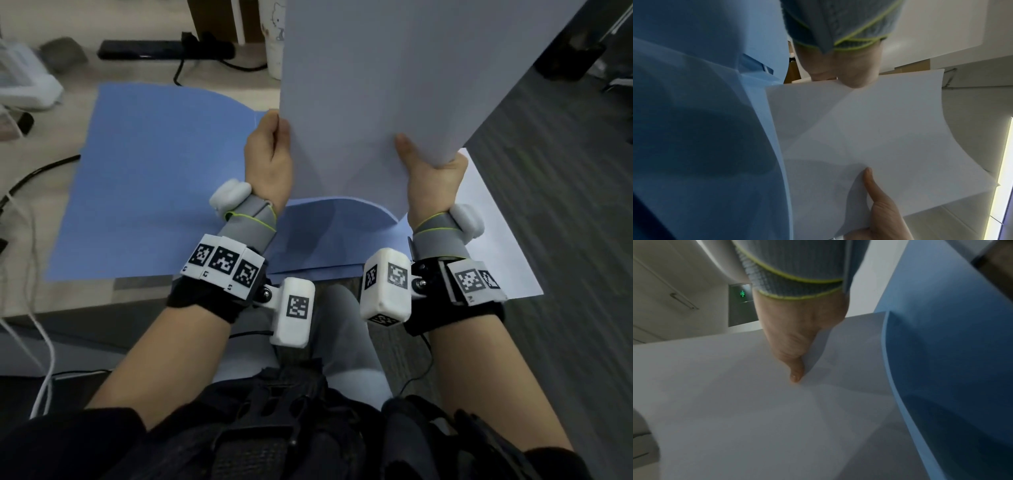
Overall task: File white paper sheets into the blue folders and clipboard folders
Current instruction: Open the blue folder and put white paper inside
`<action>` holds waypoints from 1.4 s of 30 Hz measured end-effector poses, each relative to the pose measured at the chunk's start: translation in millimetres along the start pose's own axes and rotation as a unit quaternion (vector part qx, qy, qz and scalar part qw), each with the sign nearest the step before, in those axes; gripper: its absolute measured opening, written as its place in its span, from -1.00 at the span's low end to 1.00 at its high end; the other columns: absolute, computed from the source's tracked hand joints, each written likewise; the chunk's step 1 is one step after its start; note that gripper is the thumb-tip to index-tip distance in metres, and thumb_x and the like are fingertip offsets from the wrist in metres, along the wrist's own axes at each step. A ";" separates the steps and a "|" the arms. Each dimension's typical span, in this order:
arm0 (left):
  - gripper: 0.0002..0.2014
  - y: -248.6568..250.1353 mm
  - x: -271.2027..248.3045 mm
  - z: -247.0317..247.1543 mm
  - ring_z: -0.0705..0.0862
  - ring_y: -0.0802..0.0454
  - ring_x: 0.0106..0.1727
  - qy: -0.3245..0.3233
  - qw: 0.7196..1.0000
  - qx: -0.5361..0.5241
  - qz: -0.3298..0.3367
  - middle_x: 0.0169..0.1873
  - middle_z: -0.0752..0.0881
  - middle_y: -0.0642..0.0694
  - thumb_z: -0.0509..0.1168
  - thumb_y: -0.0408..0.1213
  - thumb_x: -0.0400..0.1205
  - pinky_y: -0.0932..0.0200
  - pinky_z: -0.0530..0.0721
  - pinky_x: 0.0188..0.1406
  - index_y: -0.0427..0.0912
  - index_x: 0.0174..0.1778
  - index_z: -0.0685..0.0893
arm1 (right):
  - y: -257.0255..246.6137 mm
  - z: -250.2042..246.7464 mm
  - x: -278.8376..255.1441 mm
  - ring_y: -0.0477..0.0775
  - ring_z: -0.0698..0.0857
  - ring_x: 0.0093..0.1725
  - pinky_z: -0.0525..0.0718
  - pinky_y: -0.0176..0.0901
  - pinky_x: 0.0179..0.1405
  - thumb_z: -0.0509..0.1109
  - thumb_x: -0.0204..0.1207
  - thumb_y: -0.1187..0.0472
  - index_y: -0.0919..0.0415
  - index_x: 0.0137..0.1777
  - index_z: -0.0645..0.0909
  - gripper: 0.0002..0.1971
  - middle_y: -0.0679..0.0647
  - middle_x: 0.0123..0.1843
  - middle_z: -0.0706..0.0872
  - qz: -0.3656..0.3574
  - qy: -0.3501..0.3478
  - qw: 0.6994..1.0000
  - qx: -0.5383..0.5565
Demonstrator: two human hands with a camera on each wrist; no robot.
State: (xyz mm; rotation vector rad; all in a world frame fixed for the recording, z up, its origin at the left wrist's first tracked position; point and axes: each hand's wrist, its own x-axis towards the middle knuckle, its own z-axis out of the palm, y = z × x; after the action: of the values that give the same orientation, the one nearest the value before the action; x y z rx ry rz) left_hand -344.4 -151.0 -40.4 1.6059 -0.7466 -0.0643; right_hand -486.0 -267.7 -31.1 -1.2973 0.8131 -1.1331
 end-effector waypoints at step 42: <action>-0.48 -59.8 2.3 -50.0 0.60 -0.11 0.36 -0.138 0.962 0.181 -0.151 0.33 0.64 -0.22 -0.04 -0.70 0.53 0.27 0.43 0.41 -0.32 0.32 0.59 | 57.1 4.6 19.6 0.11 0.59 -0.38 0.55 -0.16 -0.30 0.69 0.15 0.14 0.14 -0.50 0.56 -0.69 0.07 -0.42 0.66 0.145 -0.120 0.916 -0.353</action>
State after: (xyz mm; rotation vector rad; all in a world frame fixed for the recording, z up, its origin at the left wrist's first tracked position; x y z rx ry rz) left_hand -294.7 -109.5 -83.9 2.0822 -0.7496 -0.3988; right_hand -465.9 -289.8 -83.9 -1.7860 1.2394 -0.4222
